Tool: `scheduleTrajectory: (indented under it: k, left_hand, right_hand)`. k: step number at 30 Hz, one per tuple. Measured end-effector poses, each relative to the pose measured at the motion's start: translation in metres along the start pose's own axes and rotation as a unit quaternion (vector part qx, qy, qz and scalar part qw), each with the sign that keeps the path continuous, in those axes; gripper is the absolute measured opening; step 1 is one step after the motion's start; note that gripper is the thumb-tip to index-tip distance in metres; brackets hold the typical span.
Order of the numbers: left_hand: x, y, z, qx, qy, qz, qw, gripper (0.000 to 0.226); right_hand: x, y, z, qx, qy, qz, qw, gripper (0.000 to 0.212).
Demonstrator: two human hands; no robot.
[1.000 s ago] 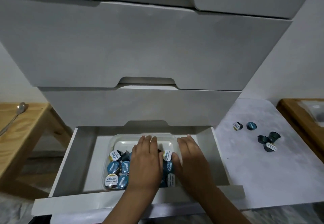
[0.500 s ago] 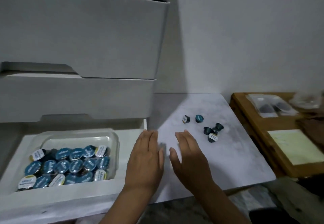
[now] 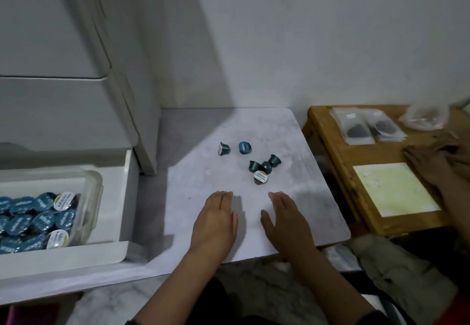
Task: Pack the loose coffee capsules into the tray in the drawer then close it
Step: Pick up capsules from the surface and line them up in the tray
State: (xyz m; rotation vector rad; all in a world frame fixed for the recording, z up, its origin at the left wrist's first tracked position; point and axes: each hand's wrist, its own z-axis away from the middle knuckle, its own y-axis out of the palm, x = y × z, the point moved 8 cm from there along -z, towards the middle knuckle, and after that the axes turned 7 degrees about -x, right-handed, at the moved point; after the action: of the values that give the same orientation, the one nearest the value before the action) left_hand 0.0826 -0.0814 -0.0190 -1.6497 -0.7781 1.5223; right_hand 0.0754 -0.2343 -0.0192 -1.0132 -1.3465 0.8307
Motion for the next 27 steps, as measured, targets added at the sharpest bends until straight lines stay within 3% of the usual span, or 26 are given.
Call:
scheduleTrajectory:
  k: [11, 16, 21, 23, 27]
  left_hand:
    - [-0.01, 0.063, -0.109, 0.076, -0.054, 0.061, 0.994, 0.036]
    - [-0.009, 0.073, -0.115, 0.093, -0.043, 0.082, 0.991, 0.04]
    - [-0.009, 0.067, -0.117, 0.083, -0.035, 0.127, 0.988, 0.03]
    - [-0.01, 0.095, -0.164, 0.12, -0.076, 0.151, 0.978, 0.027]
    - [-0.009, 0.081, -0.161, 0.096, -0.123, 0.205, 0.966, 0.018]
  right_hand:
    - [-0.028, 0.031, -0.075, -0.015, 0.016, -0.053, 0.998, 0.037]
    - [-0.03, 0.038, -0.07, -0.001, 0.036, -0.109, 0.993, 0.036]
    - [-0.029, 0.037, -0.065, -0.018, 0.037, -0.138, 0.99, 0.033]
    - [-0.059, 0.058, -0.11, 0.004, 0.073, -0.156, 0.985, 0.03]
    - [-0.056, 0.051, -0.108, 0.007, 0.094, -0.186, 0.978, 0.029]
